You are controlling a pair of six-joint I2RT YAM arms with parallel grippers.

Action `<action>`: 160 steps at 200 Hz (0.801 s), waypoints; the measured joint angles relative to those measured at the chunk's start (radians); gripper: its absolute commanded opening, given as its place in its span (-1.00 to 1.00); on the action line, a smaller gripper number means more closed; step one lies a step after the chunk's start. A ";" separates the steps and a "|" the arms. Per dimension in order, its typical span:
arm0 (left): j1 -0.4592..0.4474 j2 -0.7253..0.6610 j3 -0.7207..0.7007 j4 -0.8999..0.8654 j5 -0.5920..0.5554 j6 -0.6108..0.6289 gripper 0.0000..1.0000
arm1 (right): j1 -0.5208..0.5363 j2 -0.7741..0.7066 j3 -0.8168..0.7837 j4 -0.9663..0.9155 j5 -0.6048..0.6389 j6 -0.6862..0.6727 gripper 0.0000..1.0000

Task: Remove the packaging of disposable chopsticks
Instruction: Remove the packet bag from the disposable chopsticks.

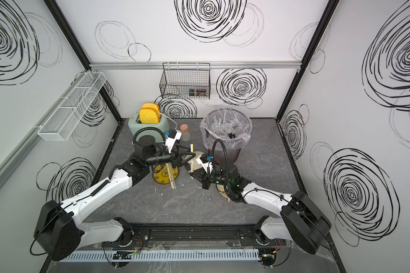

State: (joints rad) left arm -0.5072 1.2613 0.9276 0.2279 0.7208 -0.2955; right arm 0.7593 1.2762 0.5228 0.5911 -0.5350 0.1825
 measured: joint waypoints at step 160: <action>0.030 0.059 0.126 -0.122 0.053 0.089 -0.22 | 0.000 0.000 0.000 -0.005 0.001 0.000 -1.00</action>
State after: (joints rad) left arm -0.4774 1.3201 1.0538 0.1055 0.7734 -0.2066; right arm 0.7597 1.2762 0.5228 0.5858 -0.5343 0.1829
